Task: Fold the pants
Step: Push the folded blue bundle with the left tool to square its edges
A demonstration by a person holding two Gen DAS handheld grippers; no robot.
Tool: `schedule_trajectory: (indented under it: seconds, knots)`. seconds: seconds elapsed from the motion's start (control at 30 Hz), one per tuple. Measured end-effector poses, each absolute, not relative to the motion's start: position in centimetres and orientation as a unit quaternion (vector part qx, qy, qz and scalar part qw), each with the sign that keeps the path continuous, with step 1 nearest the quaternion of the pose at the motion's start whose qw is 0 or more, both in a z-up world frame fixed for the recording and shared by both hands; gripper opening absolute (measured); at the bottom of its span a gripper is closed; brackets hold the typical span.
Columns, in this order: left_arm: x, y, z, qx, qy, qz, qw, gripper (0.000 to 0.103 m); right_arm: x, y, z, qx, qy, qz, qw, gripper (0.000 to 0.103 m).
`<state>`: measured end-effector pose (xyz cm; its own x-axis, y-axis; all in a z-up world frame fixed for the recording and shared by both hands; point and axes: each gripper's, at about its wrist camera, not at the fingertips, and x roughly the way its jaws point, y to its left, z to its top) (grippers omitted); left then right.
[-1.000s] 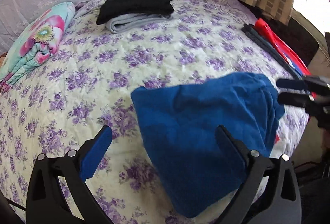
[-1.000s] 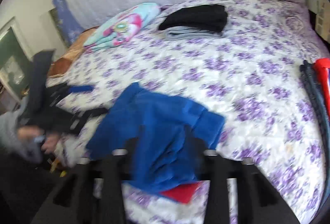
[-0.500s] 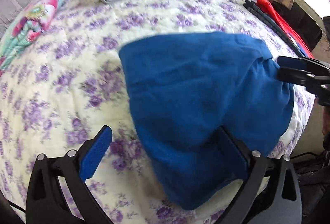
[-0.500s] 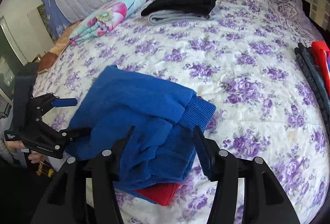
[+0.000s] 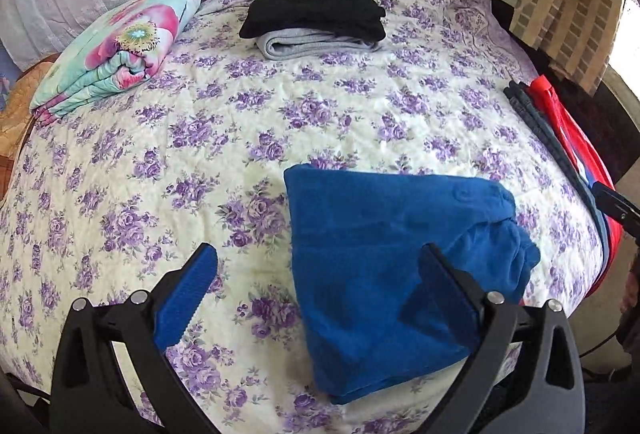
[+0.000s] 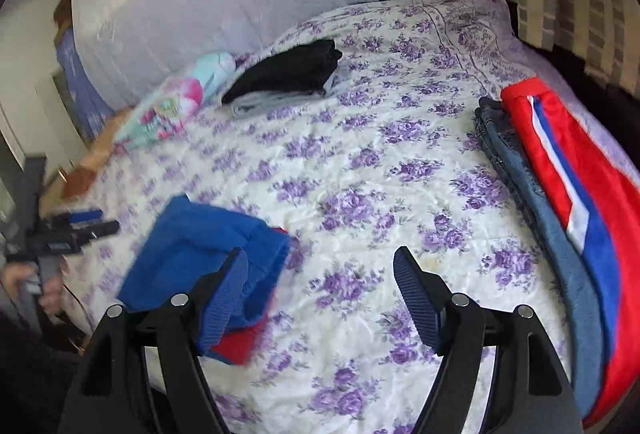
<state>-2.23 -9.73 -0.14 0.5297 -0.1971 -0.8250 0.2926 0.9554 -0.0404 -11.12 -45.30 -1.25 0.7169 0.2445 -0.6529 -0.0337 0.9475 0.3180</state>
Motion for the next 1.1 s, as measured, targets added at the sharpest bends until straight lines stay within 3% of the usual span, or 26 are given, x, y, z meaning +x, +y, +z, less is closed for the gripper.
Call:
schedule_trajectory:
  seconds: [0.13, 0.5, 0.83, 1.1]
  knots:
    - [-2.1, -11.0, -0.5, 0.037, 0.478, -0.127, 0.869, 0.098, -9.8, -47.5, -1.7, 0.232, 0.363, 0.131, 0.893, 0.076]
    - [-4.5, -11.5, -6.7, 0.024, 0.555, -0.087, 0.827, 0.098, -6.7, -42.2, -7.5, 0.214, 0.463, 0.238, 0.826, 0.076]
    - [-3.3, -10.2, -10.1, -0.032, 0.57, -0.144, 0.808, 0.099, -4.6, -39.7, -11.7, 0.282, 0.507, 0.226, 0.783, 0.076]
    - [-2.9, -9.6, -11.0, -0.058, 0.577, -0.165, 0.798, 0.099, -3.3, -38.5, -12.2, 0.265, 0.525, 0.224, 0.777, 0.08]
